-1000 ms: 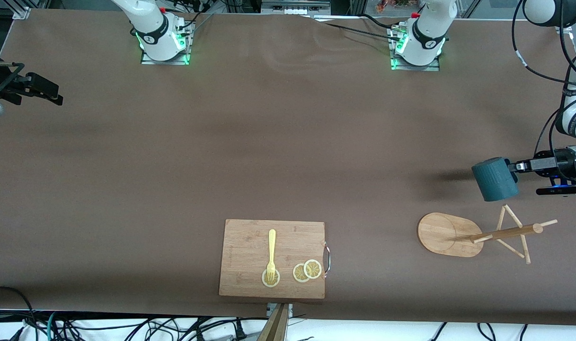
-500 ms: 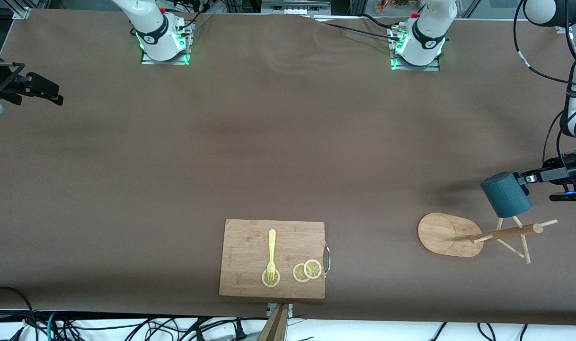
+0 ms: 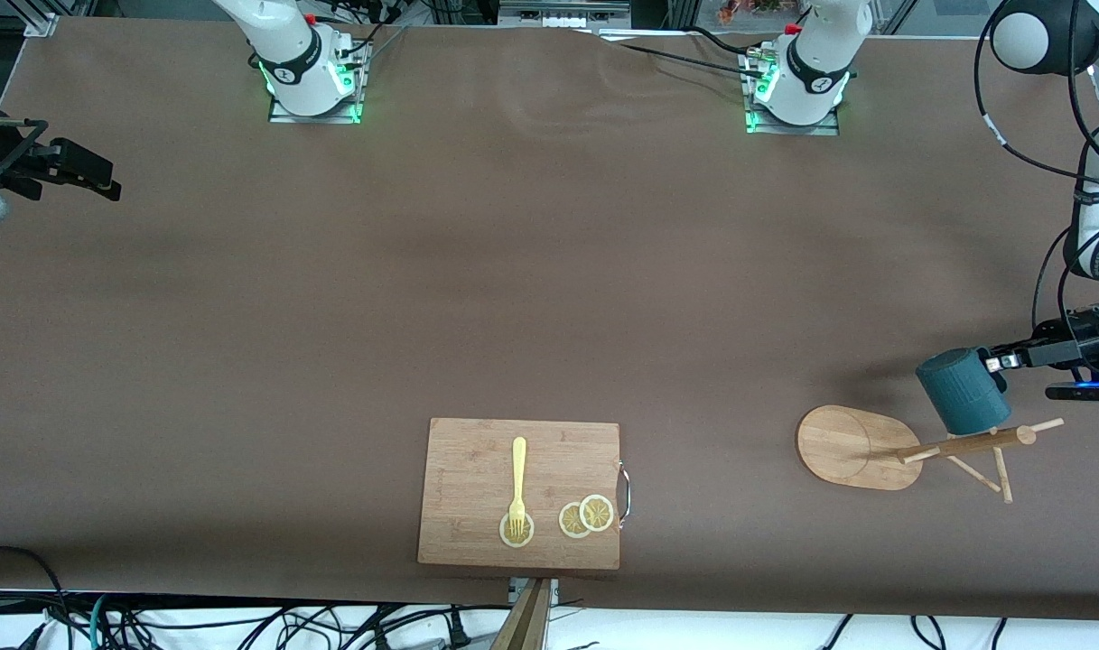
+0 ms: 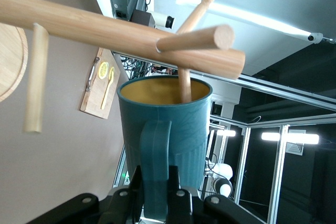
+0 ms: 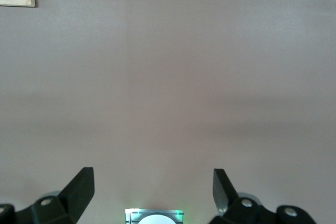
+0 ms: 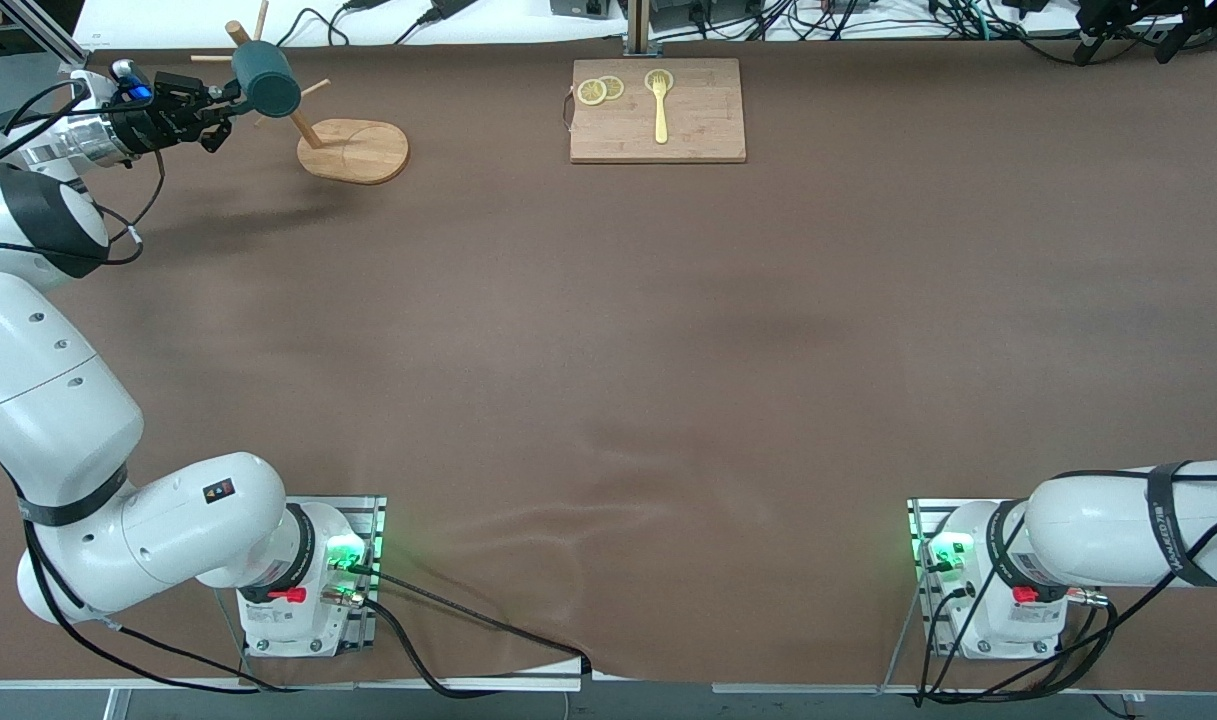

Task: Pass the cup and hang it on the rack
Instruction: 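Move the tilted mug onto a peg of the wooden rack with the left gripper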

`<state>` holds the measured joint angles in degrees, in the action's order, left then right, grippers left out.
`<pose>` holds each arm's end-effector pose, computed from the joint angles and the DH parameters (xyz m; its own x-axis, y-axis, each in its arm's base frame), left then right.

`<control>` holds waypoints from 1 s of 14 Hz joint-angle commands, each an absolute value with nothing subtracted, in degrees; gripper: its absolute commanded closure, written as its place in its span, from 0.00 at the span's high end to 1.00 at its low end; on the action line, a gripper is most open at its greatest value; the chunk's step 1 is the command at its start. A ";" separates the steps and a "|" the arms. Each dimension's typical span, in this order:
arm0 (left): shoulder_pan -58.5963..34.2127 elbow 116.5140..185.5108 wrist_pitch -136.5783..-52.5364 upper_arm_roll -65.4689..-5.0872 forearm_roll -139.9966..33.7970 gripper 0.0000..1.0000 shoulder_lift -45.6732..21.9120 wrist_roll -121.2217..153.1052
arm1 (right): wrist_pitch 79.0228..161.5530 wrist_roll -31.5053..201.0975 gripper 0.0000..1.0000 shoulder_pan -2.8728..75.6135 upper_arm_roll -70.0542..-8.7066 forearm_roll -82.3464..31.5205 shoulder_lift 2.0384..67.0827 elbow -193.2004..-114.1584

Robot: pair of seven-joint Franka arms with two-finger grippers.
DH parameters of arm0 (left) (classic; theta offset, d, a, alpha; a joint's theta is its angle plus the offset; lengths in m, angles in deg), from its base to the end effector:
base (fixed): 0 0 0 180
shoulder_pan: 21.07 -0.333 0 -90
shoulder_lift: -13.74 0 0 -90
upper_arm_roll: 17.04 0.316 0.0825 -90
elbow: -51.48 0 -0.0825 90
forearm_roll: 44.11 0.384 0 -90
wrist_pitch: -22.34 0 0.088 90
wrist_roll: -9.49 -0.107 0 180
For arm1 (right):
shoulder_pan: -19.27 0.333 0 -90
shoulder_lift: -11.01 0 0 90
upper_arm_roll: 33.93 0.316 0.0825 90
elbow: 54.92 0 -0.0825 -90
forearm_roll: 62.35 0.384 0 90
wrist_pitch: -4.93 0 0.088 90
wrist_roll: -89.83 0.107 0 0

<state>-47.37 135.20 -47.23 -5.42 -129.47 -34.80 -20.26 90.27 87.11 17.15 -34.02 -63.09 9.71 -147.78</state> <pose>0.6108 0.2718 0.2330 0.9358 0.2588 -0.2393 0.2216 0.0959 0.9704 0.5368 -0.0222 0.6069 0.9940 0.0081 -0.1088 0.0090 -0.9999 0.0077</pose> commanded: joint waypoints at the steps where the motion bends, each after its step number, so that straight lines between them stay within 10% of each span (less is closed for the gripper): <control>1: -47.52 132.69 -47.53 -5.61 -131.20 0.00 -36.09 -18.55 | 89.22 87.28 1.00 16.63 -33.40 -62.79 9.60 -146.85; 8: -47.87 131.37 -48.50 -5.61 -131.12 0.01 -37.15 -17.40 | 89.22 87.28 1.00 16.64 -32.70 -62.79 9.51 -146.85; 14: -48.40 131.37 -48.50 -5.53 -130.68 0.53 -38.20 -18.37 | 89.22 87.28 1.00 16.64 -32.61 -62.79 9.51 -146.85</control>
